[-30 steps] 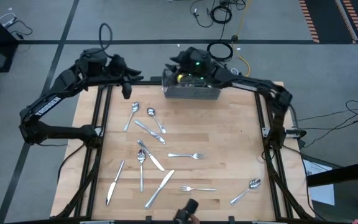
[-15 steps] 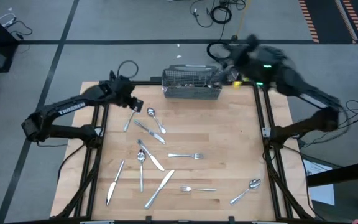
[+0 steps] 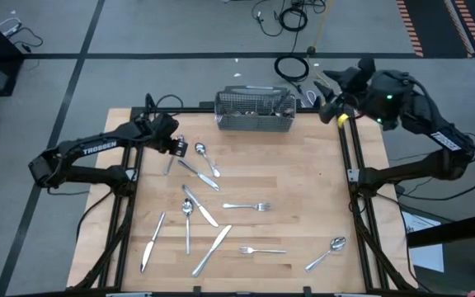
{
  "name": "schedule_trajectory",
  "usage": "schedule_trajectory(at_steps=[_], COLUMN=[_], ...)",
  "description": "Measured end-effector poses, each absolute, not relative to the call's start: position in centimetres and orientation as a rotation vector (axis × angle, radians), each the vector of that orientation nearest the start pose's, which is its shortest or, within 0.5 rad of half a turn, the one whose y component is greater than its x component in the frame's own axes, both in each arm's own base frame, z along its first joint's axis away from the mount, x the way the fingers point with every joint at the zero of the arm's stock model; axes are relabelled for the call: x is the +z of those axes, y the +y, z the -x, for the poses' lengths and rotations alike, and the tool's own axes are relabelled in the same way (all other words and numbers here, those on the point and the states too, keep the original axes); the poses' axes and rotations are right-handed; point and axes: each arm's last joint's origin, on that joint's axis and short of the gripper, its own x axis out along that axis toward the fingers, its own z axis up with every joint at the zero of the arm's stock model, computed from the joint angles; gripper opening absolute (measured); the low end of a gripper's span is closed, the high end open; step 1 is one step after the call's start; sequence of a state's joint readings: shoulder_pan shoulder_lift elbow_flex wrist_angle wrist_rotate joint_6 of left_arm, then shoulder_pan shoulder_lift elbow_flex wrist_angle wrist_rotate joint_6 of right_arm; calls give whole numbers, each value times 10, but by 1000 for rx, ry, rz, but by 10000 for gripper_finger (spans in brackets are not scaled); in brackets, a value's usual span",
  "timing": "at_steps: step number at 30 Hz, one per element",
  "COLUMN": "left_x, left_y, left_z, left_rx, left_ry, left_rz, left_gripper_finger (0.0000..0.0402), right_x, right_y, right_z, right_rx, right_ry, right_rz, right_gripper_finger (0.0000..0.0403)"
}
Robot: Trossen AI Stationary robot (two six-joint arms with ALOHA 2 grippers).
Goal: Sort silverware
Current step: Put the silver spoon into the silverware organizer
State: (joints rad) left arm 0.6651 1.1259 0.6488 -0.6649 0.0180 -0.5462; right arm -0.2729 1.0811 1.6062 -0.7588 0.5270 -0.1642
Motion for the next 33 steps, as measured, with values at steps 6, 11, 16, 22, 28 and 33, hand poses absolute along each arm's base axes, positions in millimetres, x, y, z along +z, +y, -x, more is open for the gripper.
schedule_trajectory(at_steps=[6,11,16,22,28,33], left_x=[186,170,154,130,120,135], left_y=[112,114,120,126,129,131], left_z=[-143,-145,-154,-161,-166,-172], left_rx=[945,966,976,1016,1013,989], left_ry=[1021,1045,1055,1173,1255,1211], left_rz=[872,902,913,875,863,813], left_gripper_finger=[109,109,109,109,52,13], right_x=[488,488,488,488,489,489], right_y=[-60,-60,-60,-60,-60,-60], right_z=[-161,-160,-160,-160,-160,-159], right_rx=[-761,-758,-757,-758,-767,-770], right_ry=[323,332,333,331,326,318], right_rz=[210,232,239,235,224,209], right_gripper_finger=[159,159,159,158,158,155])
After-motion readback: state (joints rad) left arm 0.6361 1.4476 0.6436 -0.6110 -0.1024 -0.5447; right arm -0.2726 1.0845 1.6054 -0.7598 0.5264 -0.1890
